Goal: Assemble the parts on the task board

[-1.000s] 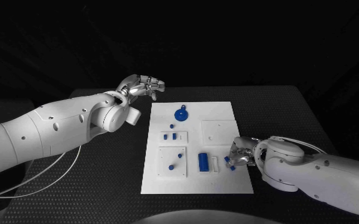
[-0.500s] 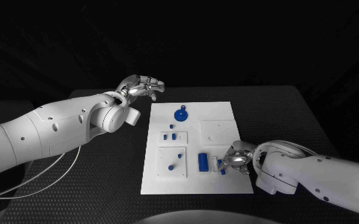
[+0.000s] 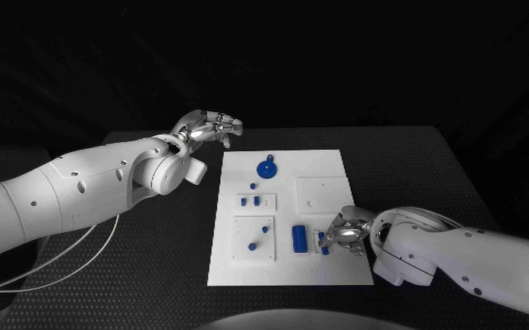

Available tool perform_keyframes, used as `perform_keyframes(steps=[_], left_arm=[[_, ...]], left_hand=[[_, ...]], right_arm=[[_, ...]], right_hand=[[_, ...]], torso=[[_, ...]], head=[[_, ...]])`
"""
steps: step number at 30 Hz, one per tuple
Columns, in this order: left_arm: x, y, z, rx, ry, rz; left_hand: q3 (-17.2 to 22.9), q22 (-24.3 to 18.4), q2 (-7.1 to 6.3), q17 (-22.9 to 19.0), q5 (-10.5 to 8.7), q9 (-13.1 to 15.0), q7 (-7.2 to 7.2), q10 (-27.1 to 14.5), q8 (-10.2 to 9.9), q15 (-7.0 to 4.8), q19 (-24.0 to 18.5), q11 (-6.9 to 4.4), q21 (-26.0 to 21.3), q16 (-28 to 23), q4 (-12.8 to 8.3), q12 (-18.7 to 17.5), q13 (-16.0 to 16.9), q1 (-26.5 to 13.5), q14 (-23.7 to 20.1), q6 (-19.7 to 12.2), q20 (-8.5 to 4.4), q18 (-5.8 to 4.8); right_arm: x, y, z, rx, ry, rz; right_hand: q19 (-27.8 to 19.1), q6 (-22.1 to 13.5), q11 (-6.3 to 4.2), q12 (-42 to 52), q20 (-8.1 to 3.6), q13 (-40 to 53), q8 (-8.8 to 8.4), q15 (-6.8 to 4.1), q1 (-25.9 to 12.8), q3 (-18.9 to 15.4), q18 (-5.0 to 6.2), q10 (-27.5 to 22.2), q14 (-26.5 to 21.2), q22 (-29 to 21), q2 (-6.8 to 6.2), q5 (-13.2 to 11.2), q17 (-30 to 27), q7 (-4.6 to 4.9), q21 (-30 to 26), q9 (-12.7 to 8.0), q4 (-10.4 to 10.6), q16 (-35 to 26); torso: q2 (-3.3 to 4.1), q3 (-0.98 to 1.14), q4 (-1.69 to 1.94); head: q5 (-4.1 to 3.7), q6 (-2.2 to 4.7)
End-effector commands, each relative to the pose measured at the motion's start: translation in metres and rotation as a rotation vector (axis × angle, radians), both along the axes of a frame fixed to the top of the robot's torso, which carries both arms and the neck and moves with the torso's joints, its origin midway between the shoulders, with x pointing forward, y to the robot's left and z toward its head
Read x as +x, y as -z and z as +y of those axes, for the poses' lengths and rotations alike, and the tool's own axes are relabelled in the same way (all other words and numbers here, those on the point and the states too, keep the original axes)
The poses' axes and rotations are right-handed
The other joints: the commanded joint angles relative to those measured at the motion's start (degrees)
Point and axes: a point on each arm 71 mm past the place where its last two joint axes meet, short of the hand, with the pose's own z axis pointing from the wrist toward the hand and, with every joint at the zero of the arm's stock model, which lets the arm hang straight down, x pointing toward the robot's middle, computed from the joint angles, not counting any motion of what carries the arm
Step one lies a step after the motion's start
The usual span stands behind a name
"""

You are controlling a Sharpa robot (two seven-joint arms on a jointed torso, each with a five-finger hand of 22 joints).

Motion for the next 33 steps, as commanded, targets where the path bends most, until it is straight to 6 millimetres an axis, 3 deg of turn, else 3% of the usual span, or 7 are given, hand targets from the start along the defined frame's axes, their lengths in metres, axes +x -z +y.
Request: perform_keyframes(steps=[1,24,27,30,33], left_arm=[[-0.0004,-0.0011,-0.0028,-0.012,0.015,-0.001],[-0.0005,-0.0011,-0.0023,-0.011,0.014,0.0],[-0.0005,-0.0011,-0.0022,-0.011,0.014,0.0],[-0.0005,-0.0011,-0.0021,-0.011,0.014,0.0],[-0.0005,-0.0011,-0.0022,-0.011,0.014,0.0]], left_hand=[[0.0,0.3,0.08,0.1,0.25,0.1,0.09,-0.2,-0.2,0.3,0.2,0.19,-0.3,-0.4,0.5,0.1,0.1,-0.5,-0.1,-0.4,-0.22,0.99],[0.0,0.3,0.05,0.1,0.26,0.1,0.09,-0.3,-0.2,0.31,0.2,0.19,-0.3,-0.4,0.6,0.2,0.1,-0.5,-0.1,-0.4,-0.22,0.99],[0.0,0.3,0.05,0.1,0.26,0.1,0.09,-0.3,-0.2,0.31,0.2,0.19,-0.3,-0.4,0.6,0.2,0.1,-0.5,-0.1,-0.4,-0.22,0.99],[0.0,0.3,0.04,0.1,0.26,0.1,0.09,-0.3,-0.2,0.31,0.2,0.19,-0.3,-0.4,0.6,0.2,0.1,-0.5,-0.1,-0.4,-0.22,0.99],[0.0,0.4,0.04,0.1,0.26,0.1,0.09,-0.3,-0.2,0.31,0.2,0.2,-0.3,-0.4,0.6,0.2,0.1,-0.5,-0.1,-0.4,-0.22,0.99]], right_arm=[[0.0011,0.0007,0.0037,0.006,-0.014,-0.007],[0.0054,0.0074,0.0073,-0.038,-0.055,0.027],[0.0058,0.0077,0.0075,-0.043,-0.059,0.025],[0.0059,0.0078,0.0088,-0.041,-0.065,0.023],[0.006,0.0077,0.0098,-0.038,-0.067,0.021]], right_hand=[[0.2,0.3,-0.17,-0.3,0.17,0.0,0.21,-0.28,-0.7,-0.3,1.17,0.4,0.3,-0.1,-0.28,-0.1,-0.1,0.06,0.2,-0.1,0.1,0.2],[0.1,0.1,-0.14,-0.4,0.05,0.1,0.02,-0.36,-1.5,-0.7,1.17,0.2,0.3,-0.2,-1.16,-0.3,-0.1,0.1,0.1,-0.2,0.3,0.2],[0.1,0.0,-0.12,-0.4,0.0,0.1,-0.05,-0.38,-2.1,-1.0,1.17,0.0,0.2,-0.3,-2.21,-0.3,-0.2,0.12,0.0,-0.2,0.5,0.1],[0.1,-0.1,-0.08,-0.4,-0.06,0.1,-0.1,-0.4,-3.1,-1.9,1.17,-0.1,0.2,-0.3,-4.57,-0.3,-0.3,0.16,0.0,-0.1,1.2,0.0],[0.2,-0.2,-0.11,-0.4,-0.19,0.2,-0.1,-0.44,-3.2,-2.3,1.17,-0.1,0.2,-0.4,-5.82,-0.3,-0.3,0.14,0.0,-0.1,1.6,0.0]], torso=[[0.01,0.0,-0.02],[-0.02,-0.02,-0.02],[-0.01,0.01,-0.02],[-0.01,0.03,-0.02],[-0.01,0.03,-0.03]], head=[[0.02,-0.07],[0.18,-0.28],[0.22,-0.31],[0.26,-0.3],[0.3,-0.32]])
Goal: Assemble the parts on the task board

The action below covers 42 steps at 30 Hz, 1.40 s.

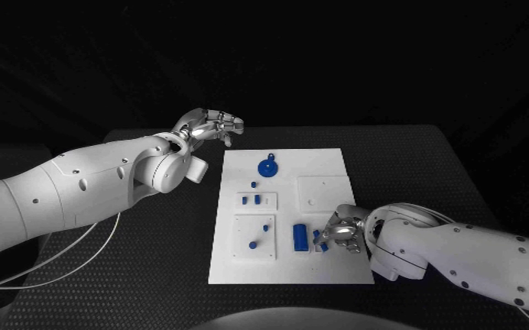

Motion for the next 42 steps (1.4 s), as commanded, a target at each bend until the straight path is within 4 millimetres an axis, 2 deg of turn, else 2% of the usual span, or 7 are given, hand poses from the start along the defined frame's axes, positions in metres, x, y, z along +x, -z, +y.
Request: perform_keyframes(steps=[1,13,30,42], left_arm=[[0.0,-0.001,-0.002,-0.011,0.013,-0.002],[0.0,-0.001,-0.002,-0.01,0.012,-0.001],[0.0,-0.001,-0.001,-0.009,0.01,-0.001],[0.0,-0.001,-0.001,-0.009,0.01,0.0]], left_hand=[[0.0,0.4,0.04,0.1,0.26,0.1,0.09,-0.3,-0.2,0.31,0.3,0.2,-0.3,-0.2,0.3,0.2,0.1,-0.5,-0.1,-0.4,-0.23,0.63],[0.0,0.4,0.04,0.1,0.26,0.1,0.1,-0.3,-0.3,0.31,0.3,0.21,-0.4,-0.2,0.3,0.2,0.1,-0.5,-0.1,-0.5,-0.23,0.62],[0.0,0.4,0.04,0.1,0.26,0.1,0.11,-0.3,-0.3,0.31,0.3,0.21,-0.4,-0.2,0.4,0.2,0.1,-0.6,-0.1,-0.5,-0.22,0.62],[0.0,0.5,0.03,0.1,0.26,0.1,0.11,-0.3,-0.3,0.32,0.3,0.21,-0.4,-0.2,0.5,0.2,0.1,-0.6,-0.1,-0.5,-0.22,0.62]], right_arm=[[-0.001,0.001,0.002,-0.01,-0.03,0.006],[-0.002,0.0,0.003,0.007,-0.032,-0.007],[-0.009,-0.005,-0.009,0.004,-0.028,-0.009],[-0.011,-0.007,-0.005,0.023,-0.045,-0.007]], right_hand=[[0.3,-0.3,-0.12,-0.2,-0.32,0.1,-0.11,-0.37,-0.1,-0.5,1.13,-0.1,-0.1,-0.1,-1.14,-0.3,-0.1,0.28,-0.1,0.1,0.2,0.0],[0.3,-0.4,-0.15,-0.2,-0.51,0.2,-0.03,-0.42,-0.7,-2.2,1.13,-0.2,-0.1,-0.3,-1.94,-0.3,-0.2,0.25,-0.1,0.3,1.4,0.0],[0.3,-0.3,-0.19,-0.2,-0.59,0.2,0.03,-0.45,-0.8,-2.5,1.13,-0.1,-0.1,-0.3,-2.0,-0.3,-0.2,0.21,-0.1,0.4,2.0,0.0],[0.3,-0.3,-0.23,-0.2,-0.66,0.2,0.05,-0.48,-0.6,-2.4,1.13,-0.1,-0.1,-0.4,-1.87,-0.3,-0.2,0.17,-0.1,0.5,2.3,0.0]], torso=[[0.0,0.04,-0.02],[-0.01,0.02,-0.01],[-0.02,0.04,-0.07],[0.01,0.05,-0.01]], head=[[0.07,-0.01],[0.14,-0.07],[0.24,-0.03],[0.21,-0.08]])
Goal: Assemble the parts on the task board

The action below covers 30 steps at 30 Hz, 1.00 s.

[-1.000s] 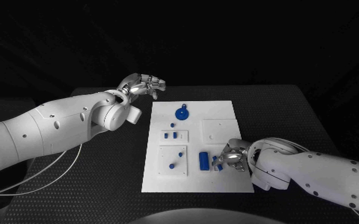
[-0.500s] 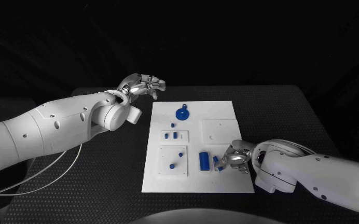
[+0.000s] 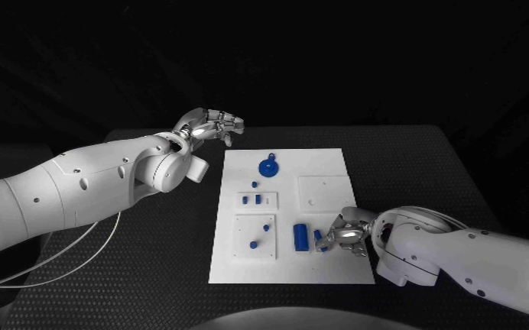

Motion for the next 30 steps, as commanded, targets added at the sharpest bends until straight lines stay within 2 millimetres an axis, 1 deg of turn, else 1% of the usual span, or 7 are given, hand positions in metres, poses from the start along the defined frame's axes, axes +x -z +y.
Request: perform_keyframes(steps=[1,6,17,20,24,26,30], left_arm=[[-0.0002,-0.001,-0.0018,-0.01,0.011,-0.001],[-0.0001,-0.001,-0.002,-0.01,0.012,-0.002],[-0.0002,-0.001,-0.0018,-0.01,0.012,-0.001],[-0.0001,-0.001,-0.0015,-0.009,0.01,-0.001],[-0.0002,-0.0009,-0.0018,-0.009,0.011,0.0],[-0.0002,-0.0009,-0.002,-0.009,0.011,0.0],[-0.0003,-0.0009,-0.0027,-0.01,0.013,0.0]], left_hand=[[0.0,0.4,0.03,0.1,0.26,0.1,-0.09,-0.3,-0.3,0.32,0.2,0.23,-0.2,-0.2,0.4,0.2,0.1,-0.6,-0.1,-0.3,-0.12,1.06],[0.0,0.5,0.03,0.1,0.27,0.1,-0.09,-0.3,-0.3,0.32,0.2,0.23,-0.2,-0.2,0.5,0.2,0.1,-0.6,-0.1,-0.3,-0.12,1.07],[0.0,0.5,0.01,0.1,0.27,0.1,-0.09,-0.4,-0.3,0.32,0.2,0.23,-0.2,-0.2,0.5,0.2,0.1,-0.5,-0.1,-0.3,-0.12,1.07],[0.0,0.5,0.0,0.1,0.27,0.1,-0.09,-0.4,-0.3,0.32,0.2,0.23,-0.2,-0.2,0.5,0.2,0.1,-0.5,-0.1,-0.3,-0.12,1.07],[0.0,0.5,0.01,0.1,0.28,0.1,-0.09,-0.4,-0.3,0.32,0.2,0.23,-0.2,-0.3,0.5,0.2,0.1,-0.5,-0.1,-0.3,-0.12,1.08],[0.0,0.5,0.02,0.1,0.28,0.1,-0.09,-0.4,-0.3,0.32,0.2,0.23,-0.2,-0.3,0.5,0.2,0.1,-0.5,-0.1,-0.3,-0.13,1.08],[0.0,0.5,0.03,0.1,0.28,0.1,-0.09,-0.4,-0.3,0.31,0.2,0.23,-0.2,-0.3,0.5,0.2,0.1,-0.5,-0.1,-0.3,-0.13,1.08]], right_arm=[[-0.0014,-0.0002,0.0032,0.012,-0.028,0.001],[-0.0022,-0.0007,0.0048,0.016,-0.032,0.002],[-0.0002,-0.0002,-0.0024,-0.014,-0.039,-0.016],[0.0012,-0.0008,-0.0029,-0.043,-0.071,-0.044],[0.0017,-0.0001,-0.002,-0.054,-0.091,-0.046],[0.0017,0.0002,-0.0005,-0.054,-0.098,-0.042],[0.0029,0.0009,0.0009,-0.057,-0.103,-0.046]], right_hand=[[0.1,-0.2,-0.23,-0.2,-0.47,0.1,-0.01,-0.48,0.2,-0.1,1.11,-0.1,0.1,-0.1,-0.48,-0.3,0.0,0.09,-0.1,0.0,0.4,0.0],[0.1,-0.2,-0.24,-0.2,-0.49,0.1,0.0,-0.49,0.3,-0.1,1.11,-0.1,0.1,-0.1,-0.38,-0.3,0.0,0.08,-0.1,0.1,0.5,0.0],[0.1,-0.2,-0.25,-0.2,-0.56,0.1,0.0,-0.5,0.9,0.0,1.11,0.0,0.1,-0.1,-0.28,-0.3,0.0,0.06,-0.1,0.1,0.4,0.0],[0.1,-0.2,-0.27,-0.2,-0.66,0.1,0.0,-0.52,2.2,0.3,1.11,0.0,0.1,0.0,0.09,-0.2,0.0,0.05,0.0,0.1,-0.4,0.0],[0.0,-0.2,-0.21,-0.2,-0.73,0.1,-0.02,-0.45,6.0,0.5,1.1,0.0,0.1,0.0,0.65,-0.1,0.0,0.12,0.1,0.2,-3.4,0.0],[-0.1,-0.1,-0.15,-0.2,-0.61,0.1,-0.05,-0.38,7.1,0.2,1.1,0.1,0.1,0.0,0.92,-0.1,-0.1,0.14,0.1,0.1,-4.5,0.0],[-0.1,0.0,-0.12,-0.2,-0.44,0.1,-0.09,-0.32,7.9,-0.4,1.11,0.1,0.1,0.0,0.88,-0.1,-0.1,0.17,0.1,0.1,-5.3,0.0]], torso=[[0.03,0.0,0.03],[0.01,-0.02,0.03],[0.0,-0.05,0.03],[0.01,-0.02,0.04],[0.01,0.01,0.01],[0.03,0.0,0.01],[0.03,-0.02,0.0]], head=[[-0.01,-0.05],[-0.03,-0.08],[-0.08,0.0],[-0.11,0.05],[-0.1,0.04],[-0.12,0.04],[-0.18,0.09]])
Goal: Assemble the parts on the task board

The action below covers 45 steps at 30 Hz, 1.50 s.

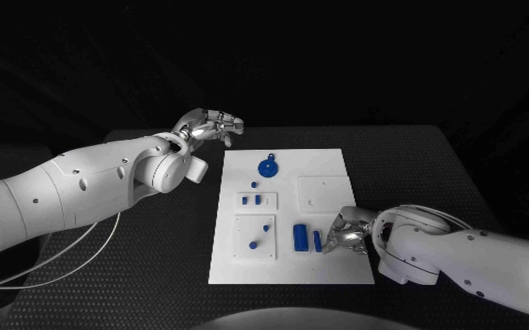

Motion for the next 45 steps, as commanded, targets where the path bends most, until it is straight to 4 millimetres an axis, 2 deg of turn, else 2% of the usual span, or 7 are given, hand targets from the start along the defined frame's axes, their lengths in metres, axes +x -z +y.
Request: perform_keyframes(steps=[1,23,30,45], left_arm=[[0.0,-0.001,-0.003,-0.011,0.013,-0.001],[0.0,-0.001,-0.002,-0.01,0.011,0.0],[0.0,-0.001,-0.003,-0.01,0.013,0.0],[0.0,-0.001,-0.003,-0.01,0.013,0.0]], left_hand=[[0.0,0.5,0.03,0.1,0.28,0.1,-0.09,-0.3,-0.3,0.31,0.3,0.18,-0.2,-0.3,0.2,0.2,0.1,-0.5,-0.1,-0.3,-0.22,1.02],[0.0,0.5,0.02,0.1,0.28,0.1,-0.09,-0.3,-0.3,0.32,0.3,0.19,-0.3,-0.3,0.3,0.2,0.1,-0.4,-0.1,-0.3,-0.21,1.02],[0.0,0.5,0.03,0.1,0.28,0.1,-0.09,-0.3,-0.3,0.32,0.3,0.19,-0.3,-0.3,0.3,0.2,0.1,-0.4,-0.1,-0.3,-0.21,1.02],[0.0,0.5,0.07,0.1,0.28,0.1,-0.09,-0.3,-0.3,0.32,0.3,0.19,-0.3,-0.3,0.3,0.3,0.1,-0.4,-0.1,-0.3,-0.21,1.02]], right_arm=[[0.001,0.001,0.002,-0.021,-0.048,-0.012],[0.006,0.002,0.007,-0.052,-0.053,-0.051],[0.007,0.001,0.008,-0.06,-0.051,-0.073],[0.009,0.004,0.012,-0.092,-0.07,-0.065]], right_hand=[[-0.2,-0.1,-0.12,-0.2,-0.09,0.0,-0.1,-0.08,0.7,0.0,1.12,0.1,0.1,0.0,-0.02,-0.1,-0.1,0.39,0.2,0.0,-0.3,0.0],[-0.1,0.3,-0.18,-0.3,0.2,-0.1,-0.1,-0.06,-0.2,-1.0,1.12,0.3,0.2,-0.1,0.41,-0.2,-0.1,0.33,0.1,-0.1,0.9,0.1],[-0.1,0.5,-0.25,-0.3,0.26,-0.1,-0.13,-0.09,-0.8,-0.9,1.12,0.4,0.2,-0.2,1.75,-0.2,0.0,0.26,0.1,-0.2,1.8,0.1],[-0.1,0.7,-0.37,-0.3,0.21,-0.1,-0.12,-0.14,-0.4,-0.5,1.12,0.5,0.1,-0.1,2.81,-0.1,0.1,0.14,0.3,-0.2,1.2,0.3]], torso=[[0.02,-0.01,-0.02],[0.02,-0.01,0.04],[0.02,-0.02,0.0],[0.01,-0.06,0.03]], head=[[-0.06,0.03],[-0.07,-0.1],[-0.07,-0.07],[-0.04,-0.13]])
